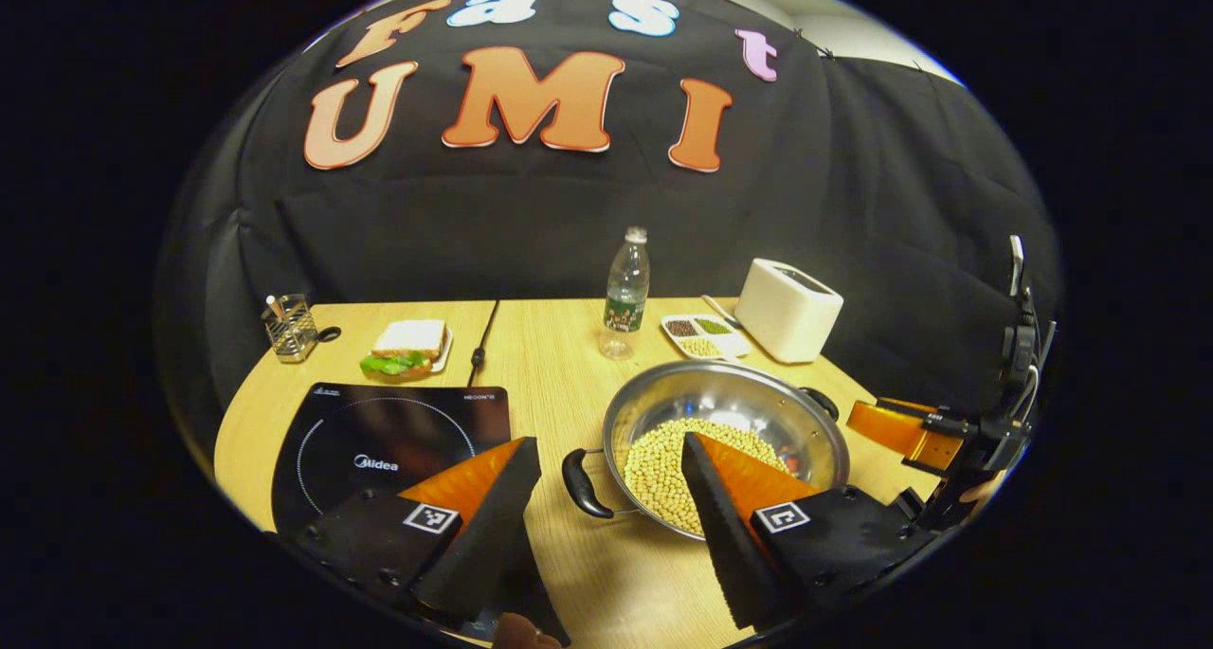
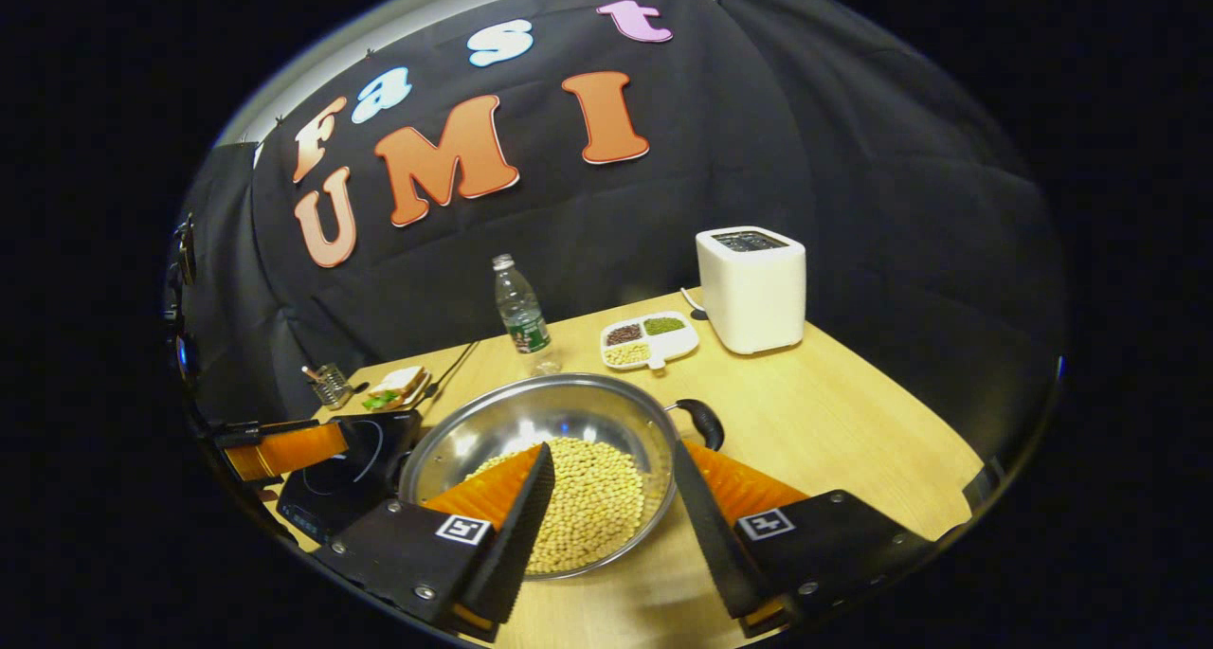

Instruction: First push the handle of the pot to place it horizontally, then grasp the pot with both hands and set it on the induction cooktop.

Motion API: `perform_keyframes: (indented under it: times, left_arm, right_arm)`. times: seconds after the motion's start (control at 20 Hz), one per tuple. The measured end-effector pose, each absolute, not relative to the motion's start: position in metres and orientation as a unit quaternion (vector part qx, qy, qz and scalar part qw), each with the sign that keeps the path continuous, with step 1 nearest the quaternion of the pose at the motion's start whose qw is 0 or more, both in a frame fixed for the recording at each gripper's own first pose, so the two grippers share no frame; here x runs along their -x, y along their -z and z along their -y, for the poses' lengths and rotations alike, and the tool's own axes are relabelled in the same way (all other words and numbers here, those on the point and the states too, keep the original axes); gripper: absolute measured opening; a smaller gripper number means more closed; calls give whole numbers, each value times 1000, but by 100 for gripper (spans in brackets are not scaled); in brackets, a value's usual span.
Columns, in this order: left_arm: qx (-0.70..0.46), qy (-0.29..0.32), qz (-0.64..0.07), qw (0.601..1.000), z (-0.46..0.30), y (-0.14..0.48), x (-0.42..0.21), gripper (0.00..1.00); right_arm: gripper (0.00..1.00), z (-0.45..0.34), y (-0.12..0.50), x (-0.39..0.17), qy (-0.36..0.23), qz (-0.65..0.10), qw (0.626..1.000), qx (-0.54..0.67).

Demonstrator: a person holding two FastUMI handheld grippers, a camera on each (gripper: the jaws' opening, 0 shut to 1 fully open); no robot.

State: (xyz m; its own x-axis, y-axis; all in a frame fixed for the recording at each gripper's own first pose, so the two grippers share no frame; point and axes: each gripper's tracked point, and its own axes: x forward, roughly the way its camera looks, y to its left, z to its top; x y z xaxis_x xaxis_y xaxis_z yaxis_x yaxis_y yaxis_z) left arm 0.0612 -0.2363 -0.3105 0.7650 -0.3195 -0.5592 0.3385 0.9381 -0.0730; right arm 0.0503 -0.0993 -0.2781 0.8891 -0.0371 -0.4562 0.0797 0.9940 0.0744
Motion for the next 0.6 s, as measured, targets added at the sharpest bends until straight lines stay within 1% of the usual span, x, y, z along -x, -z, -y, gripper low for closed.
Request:
perform_keyframes:
  times: [0.05, 0.1, 0.3, 0.6]
  left_arm:
    - [-18, 177, -307, 935, 241, 322, -63, 98]
    - [-24, 179, -319, 930, 245, 332, -67, 98]
    - [-39, 168, -349, 921, 248, 363, -78, 98]
    - [-29, 154, -391, 907, 250, 398, -89, 98]
  right_arm:
    - [91, 106, 281, -57, 39, -236, 970, -40]
    - [94, 111, 283, -63, 46, -239, 969, -39]
    - [95, 122, 303, -85, 54, -257, 964, -35]
    - [95, 129, 334, -103, 57, -298, 953, -13]
